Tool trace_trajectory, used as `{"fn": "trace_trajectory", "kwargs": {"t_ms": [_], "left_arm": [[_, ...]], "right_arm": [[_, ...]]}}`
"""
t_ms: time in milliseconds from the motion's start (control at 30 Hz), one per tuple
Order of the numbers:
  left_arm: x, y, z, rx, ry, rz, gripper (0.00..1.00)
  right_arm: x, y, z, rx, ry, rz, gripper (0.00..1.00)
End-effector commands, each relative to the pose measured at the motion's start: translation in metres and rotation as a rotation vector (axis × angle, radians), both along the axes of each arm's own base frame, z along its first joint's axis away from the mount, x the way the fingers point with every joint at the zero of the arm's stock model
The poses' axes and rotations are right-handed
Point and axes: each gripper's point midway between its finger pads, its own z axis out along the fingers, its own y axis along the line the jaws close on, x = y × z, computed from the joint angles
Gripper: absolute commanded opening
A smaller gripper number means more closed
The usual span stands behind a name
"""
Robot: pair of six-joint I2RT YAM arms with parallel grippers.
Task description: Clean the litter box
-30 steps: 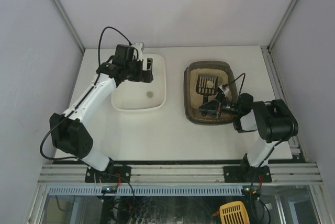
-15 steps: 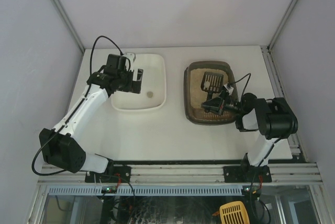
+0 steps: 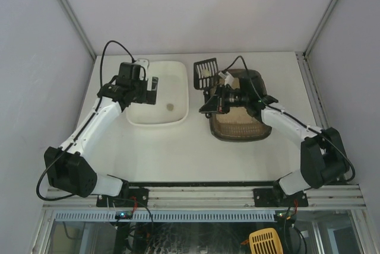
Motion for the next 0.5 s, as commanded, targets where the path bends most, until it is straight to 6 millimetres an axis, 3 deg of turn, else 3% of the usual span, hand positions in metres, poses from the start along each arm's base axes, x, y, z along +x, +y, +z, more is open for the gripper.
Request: {"fn": "trace_trajectory", "kwargs": {"t_ms": [0, 233, 333, 467], "left_arm": [[0.013, 0.02, 0.029, -0.061, -0.067, 0.085, 1.0], [0.018, 0.072, 0.027, -0.163, -0.014, 0.211, 0.99], [0.018, 0.087, 0.035, -0.175, -0.032, 0.237, 0.99], [0.017, 0.091, 0.04, -0.184, -0.044, 0.24, 0.99]], "right_arm": [[-0.008, 0.009, -0.058, -0.3, 0.124, 0.009, 0.0], [0.017, 0.03, -0.091, -0.91, -0.111, -0.068, 0.0], [0.026, 0.033, -0.085, -1.172, -0.289, -0.108, 0.0], [0.029, 0.053, -0.074, -1.287, -0.464, -0.114, 0.0]]}}
